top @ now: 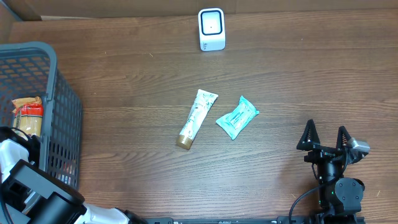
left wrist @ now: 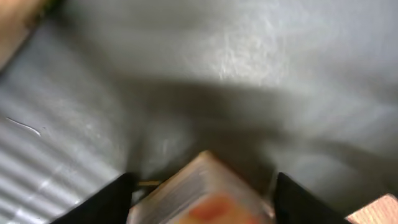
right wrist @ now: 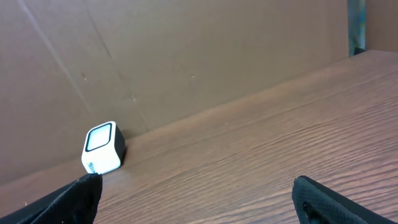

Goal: Scan the item barcode
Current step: 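Grasp the small orange box in the basket with the left gripper, then carry the orange box out and lower it beside the Pantene tube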

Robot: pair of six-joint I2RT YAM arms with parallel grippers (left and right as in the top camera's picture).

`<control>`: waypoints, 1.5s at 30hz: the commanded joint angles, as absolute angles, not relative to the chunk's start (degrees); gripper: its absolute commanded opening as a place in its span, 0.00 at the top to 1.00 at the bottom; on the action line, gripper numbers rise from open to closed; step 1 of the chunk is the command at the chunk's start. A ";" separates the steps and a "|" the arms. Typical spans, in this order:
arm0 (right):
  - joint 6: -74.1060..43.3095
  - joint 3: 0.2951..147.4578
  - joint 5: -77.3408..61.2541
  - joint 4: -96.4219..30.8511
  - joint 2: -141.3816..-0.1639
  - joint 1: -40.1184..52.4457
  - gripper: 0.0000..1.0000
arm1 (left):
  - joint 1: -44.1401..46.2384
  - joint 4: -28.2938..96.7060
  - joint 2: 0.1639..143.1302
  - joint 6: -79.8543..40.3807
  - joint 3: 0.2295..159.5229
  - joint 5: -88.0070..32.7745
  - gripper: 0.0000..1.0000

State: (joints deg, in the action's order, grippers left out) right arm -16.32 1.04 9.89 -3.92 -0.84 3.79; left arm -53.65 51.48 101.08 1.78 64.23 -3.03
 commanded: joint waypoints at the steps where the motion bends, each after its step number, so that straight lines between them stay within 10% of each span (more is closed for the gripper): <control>1: -16.43 0.45 10.46 -3.57 -0.21 3.84 0.00 | -53.23 52.23 102.28 2.61 63.77 -5.39 0.56; 4: -16.43 0.45 10.46 -3.55 -0.21 3.84 0.00 | -53.23 52.03 102.28 2.61 63.75 -5.39 0.96; 26: -16.43 0.45 10.46 -3.55 -0.21 3.84 0.00 | -53.21 68.40 102.24 -1.54 101.75 -6.13 0.96; 33: -16.43 0.45 10.46 -3.57 -0.21 3.84 0.00 | -52.47 73.82 102.10 -7.29 124.27 -27.53 0.96; 45: -16.43 0.45 10.46 -3.57 -0.21 3.84 0.00 | -28.10 80.09 96.97 -5.10 132.16 -38.02 0.96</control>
State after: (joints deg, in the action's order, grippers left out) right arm -16.32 1.04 9.89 -3.90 -0.84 3.79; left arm -35.42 78.78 99.88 -6.42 130.65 -36.80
